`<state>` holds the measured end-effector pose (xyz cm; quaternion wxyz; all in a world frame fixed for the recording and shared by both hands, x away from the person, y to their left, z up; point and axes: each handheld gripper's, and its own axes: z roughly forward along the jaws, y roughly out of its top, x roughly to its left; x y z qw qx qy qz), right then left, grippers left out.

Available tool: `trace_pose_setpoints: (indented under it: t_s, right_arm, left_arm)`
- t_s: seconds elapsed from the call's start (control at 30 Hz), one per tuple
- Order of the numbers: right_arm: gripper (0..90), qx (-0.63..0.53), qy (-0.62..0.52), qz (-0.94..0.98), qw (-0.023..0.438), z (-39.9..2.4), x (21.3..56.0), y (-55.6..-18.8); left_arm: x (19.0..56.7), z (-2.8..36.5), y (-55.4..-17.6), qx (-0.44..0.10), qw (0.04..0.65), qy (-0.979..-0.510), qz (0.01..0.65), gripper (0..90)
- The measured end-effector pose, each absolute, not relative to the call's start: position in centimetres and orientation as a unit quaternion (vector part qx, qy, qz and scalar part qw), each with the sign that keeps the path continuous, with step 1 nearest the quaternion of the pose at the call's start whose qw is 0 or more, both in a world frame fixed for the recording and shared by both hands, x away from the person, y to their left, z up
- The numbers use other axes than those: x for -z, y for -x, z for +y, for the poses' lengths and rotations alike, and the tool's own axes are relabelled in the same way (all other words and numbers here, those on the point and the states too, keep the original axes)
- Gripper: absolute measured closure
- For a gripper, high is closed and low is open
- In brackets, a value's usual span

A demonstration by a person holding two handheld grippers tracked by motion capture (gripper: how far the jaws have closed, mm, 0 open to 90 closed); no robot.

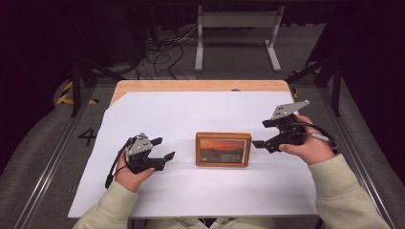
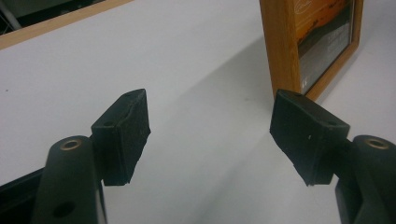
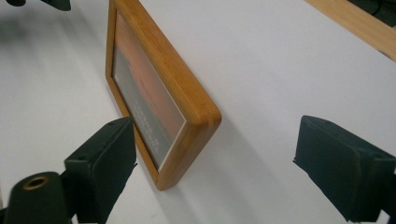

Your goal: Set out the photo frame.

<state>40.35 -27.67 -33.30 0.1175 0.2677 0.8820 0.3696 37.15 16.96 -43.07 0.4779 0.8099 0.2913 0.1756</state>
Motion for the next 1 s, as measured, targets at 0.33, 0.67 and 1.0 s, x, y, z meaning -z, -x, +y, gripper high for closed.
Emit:
trace_pose_setpoints:
  t_s: [0.33,0.67,1.0]
  right_arm:
    - [4.3,-0.411,-0.306,0.85,0.122,-29.8,34.7,-39.1]
    - [3.9,-0.471,-0.327,0.801,0.172,-31.4,38.5,-37.7]
    - [3.2,-0.493,-0.339,0.776,0.201,-32.1,41.6,-36.5]
  left_arm:
    - [43.1,18.3,-36.8,-0.174,0.482,-0.805,0.298,28.5]
    - [43.1,18.5,-36.4,-0.171,0.487,-0.804,0.296,27.6]
    - [43.3,18.8,-35.8,-0.166,0.489,-0.804,0.296,27.3]
